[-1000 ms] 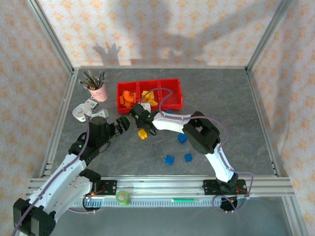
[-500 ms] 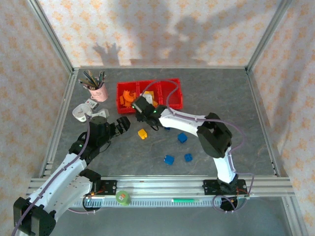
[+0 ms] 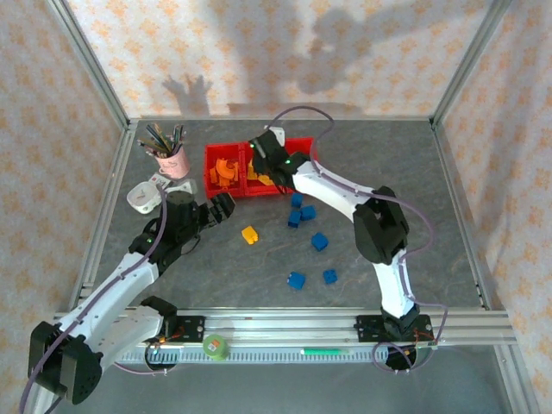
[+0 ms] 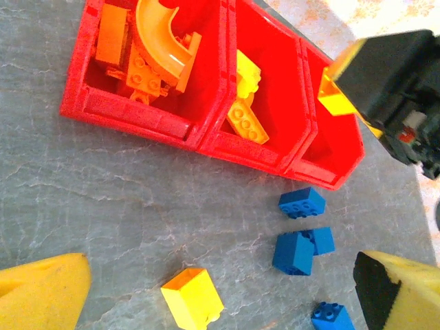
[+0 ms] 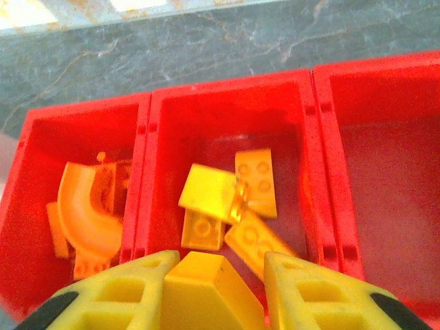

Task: Sort the legos into containers by color
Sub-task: Place the lego in the container.

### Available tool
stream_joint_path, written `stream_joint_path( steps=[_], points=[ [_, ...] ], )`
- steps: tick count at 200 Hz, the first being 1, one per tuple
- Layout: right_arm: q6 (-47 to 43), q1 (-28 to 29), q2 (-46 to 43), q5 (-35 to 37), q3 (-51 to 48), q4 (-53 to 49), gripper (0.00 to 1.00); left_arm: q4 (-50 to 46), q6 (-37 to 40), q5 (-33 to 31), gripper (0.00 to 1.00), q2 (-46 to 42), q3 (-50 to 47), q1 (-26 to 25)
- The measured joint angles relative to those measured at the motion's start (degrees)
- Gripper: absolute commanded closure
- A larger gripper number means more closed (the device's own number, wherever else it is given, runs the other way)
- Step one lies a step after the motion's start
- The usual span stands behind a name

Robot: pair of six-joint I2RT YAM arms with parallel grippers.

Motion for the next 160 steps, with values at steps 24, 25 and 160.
stream_joint_path(
  steps=[24,25,160],
  points=[
    [-1.3,-1.1,6.3,0.2,6.5,-1.2,0.75,1.4,0.0,0.0,0.01,2.8,1.1,0.0],
    [-1.3,-1.1,6.4,0.2,6.7,-1.2,0.75,1.5,0.0,0.0,0.01,2.9,1.1,0.0],
    [-5.0,-3.0,11.0,-0.8,12.1,-4.6,0.41,3.2,1.5,0.0,0.01,6.5,4.4,0.0]
  ],
)
